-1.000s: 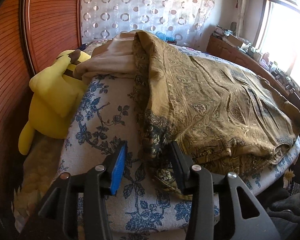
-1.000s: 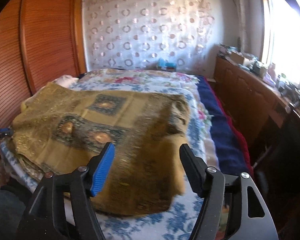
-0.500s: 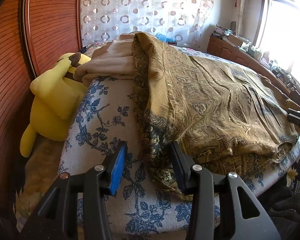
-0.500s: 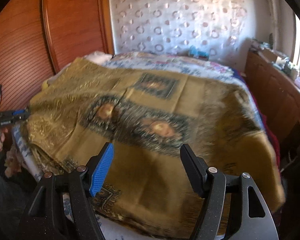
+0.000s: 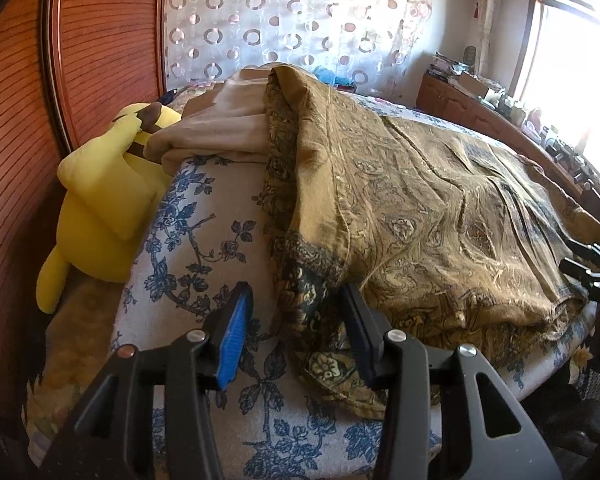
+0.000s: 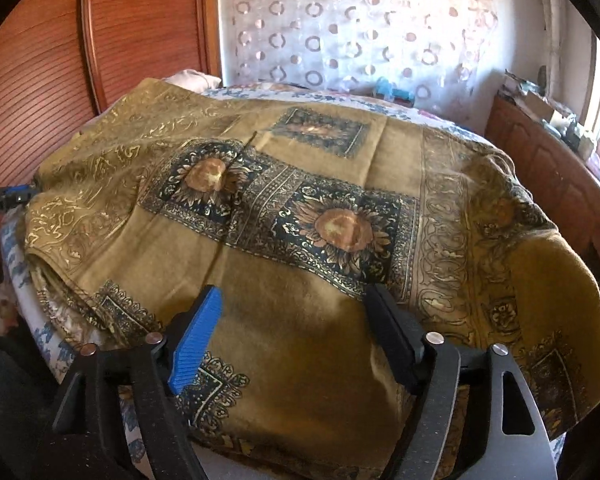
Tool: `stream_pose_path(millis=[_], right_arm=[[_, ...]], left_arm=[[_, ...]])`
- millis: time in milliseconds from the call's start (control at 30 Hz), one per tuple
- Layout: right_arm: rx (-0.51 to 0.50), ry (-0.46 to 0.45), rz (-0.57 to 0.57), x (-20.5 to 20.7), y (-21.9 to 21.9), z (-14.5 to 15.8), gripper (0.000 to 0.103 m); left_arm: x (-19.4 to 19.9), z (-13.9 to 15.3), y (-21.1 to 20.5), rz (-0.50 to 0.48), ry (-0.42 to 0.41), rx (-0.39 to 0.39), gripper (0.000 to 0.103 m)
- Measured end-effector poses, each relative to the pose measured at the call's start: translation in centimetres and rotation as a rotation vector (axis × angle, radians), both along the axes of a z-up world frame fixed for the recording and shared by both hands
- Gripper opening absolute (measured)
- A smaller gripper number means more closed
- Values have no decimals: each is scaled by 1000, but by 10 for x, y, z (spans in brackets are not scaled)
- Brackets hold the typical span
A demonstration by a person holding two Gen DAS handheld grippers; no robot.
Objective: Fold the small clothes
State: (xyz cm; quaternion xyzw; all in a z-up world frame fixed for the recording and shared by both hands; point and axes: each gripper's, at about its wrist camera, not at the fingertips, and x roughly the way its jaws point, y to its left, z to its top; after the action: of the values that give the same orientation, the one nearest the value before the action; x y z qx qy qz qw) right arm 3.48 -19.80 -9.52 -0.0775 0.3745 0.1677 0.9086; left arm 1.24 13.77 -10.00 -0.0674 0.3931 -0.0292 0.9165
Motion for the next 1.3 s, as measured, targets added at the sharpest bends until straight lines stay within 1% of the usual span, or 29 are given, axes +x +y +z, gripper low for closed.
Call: stream_pose_path(millis=[167, 300, 333, 367, 400, 467, 500, 567, 700, 900, 1067, 1167, 1300], right_arm=[[2, -6, -2, -1, 1, -1, 79], [2, -6, -3, -1, 1, -1, 79], [2, -5, -3, 0, 0, 0, 79], [1, -6, -2, 0, 0, 0, 79], [1, -6, -2, -1, 0, -1, 79], [1, -6, -2, 0, 0, 0, 79], [1, -6, -2, 0, 0, -1, 79], [1, -6, -2, -1, 0, -1, 79], [2, -8, -2, -1, 0, 0, 80], [3, -8, -3, -2, 0, -1, 80], [5, -6, -2, -1, 0, 0, 80], [19, -1, -6, -2, -5, 7, 79], [-1, -34, -65, -3, -26, 20, 79]], left_arm=[[3, 0, 3, -2, 0, -47, 45], [4, -2, 4, -30, -13, -83, 44], [4, -2, 3, -36, -14, -81, 40], [5, -2, 1, -57, -12, -81, 26], [5, -2, 0, -67, -14, -89, 19], [5, -3, -2, -81, -17, -99, 6], [4, -2, -3, -81, -24, -98, 5], [3, 3, -6, -82, -48, -95, 4], [-1, 22, -4, -76, -104, -123, 4], [-3, 45, -10, -98, -170, -117, 4], [0, 69, -25, -137, -237, -112, 4], [6, 85, -39, -169, -273, -106, 4], [16, 102, -61, -221, -304, -101, 4]])
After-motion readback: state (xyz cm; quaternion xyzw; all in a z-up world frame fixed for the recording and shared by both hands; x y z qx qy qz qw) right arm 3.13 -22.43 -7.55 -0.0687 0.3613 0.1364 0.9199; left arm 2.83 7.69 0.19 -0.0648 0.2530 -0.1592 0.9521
